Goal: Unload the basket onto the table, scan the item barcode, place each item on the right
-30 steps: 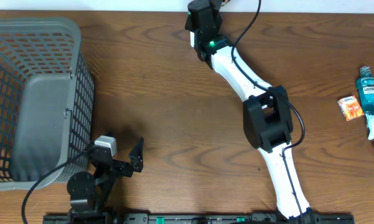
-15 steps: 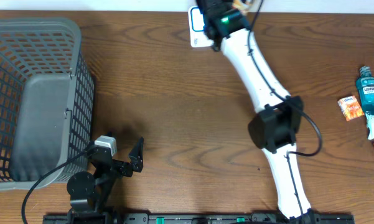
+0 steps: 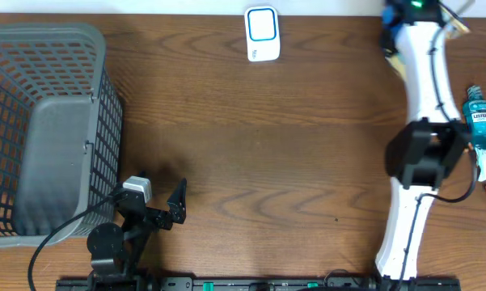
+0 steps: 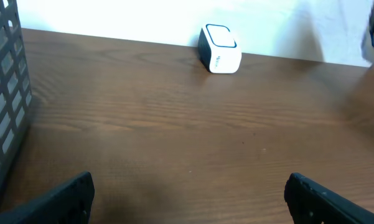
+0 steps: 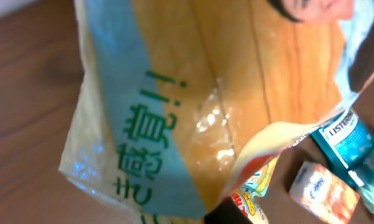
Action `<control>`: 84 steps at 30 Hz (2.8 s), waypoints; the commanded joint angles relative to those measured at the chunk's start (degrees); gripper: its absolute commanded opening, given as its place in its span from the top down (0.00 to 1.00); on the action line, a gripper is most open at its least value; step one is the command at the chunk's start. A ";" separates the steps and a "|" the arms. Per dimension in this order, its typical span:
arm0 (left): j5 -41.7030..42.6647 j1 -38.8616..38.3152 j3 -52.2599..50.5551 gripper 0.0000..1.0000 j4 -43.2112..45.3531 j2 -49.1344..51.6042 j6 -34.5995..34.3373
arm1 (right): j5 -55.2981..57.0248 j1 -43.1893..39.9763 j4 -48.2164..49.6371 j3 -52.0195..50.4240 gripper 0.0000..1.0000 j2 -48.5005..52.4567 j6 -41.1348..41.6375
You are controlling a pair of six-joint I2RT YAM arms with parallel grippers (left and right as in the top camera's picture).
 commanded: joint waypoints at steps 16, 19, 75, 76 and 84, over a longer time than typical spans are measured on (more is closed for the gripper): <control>-0.11 0.24 -1.14 0.02 -0.66 -0.09 -0.33 | -7.82 -11.63 -0.85 -5.11 0.01 -10.19 -1.25; -0.11 0.24 -1.14 0.02 -0.66 -0.09 -0.33 | -12.26 -10.21 -1.46 -5.11 0.01 -18.12 -1.14; -0.11 0.24 -1.14 0.02 -0.66 -0.09 -0.33 | -24.11 5.49 -28.02 -11.61 0.01 -90.95 -1.05; -0.11 0.24 -1.14 0.02 -0.66 -0.09 -0.33 | -24.13 5.49 -26.14 -13.64 0.01 -92.37 -1.05; -0.11 0.24 -1.14 0.02 -0.66 -0.09 -0.33 | -24.28 5.49 -10.78 -35.06 0.01 -105.96 -0.94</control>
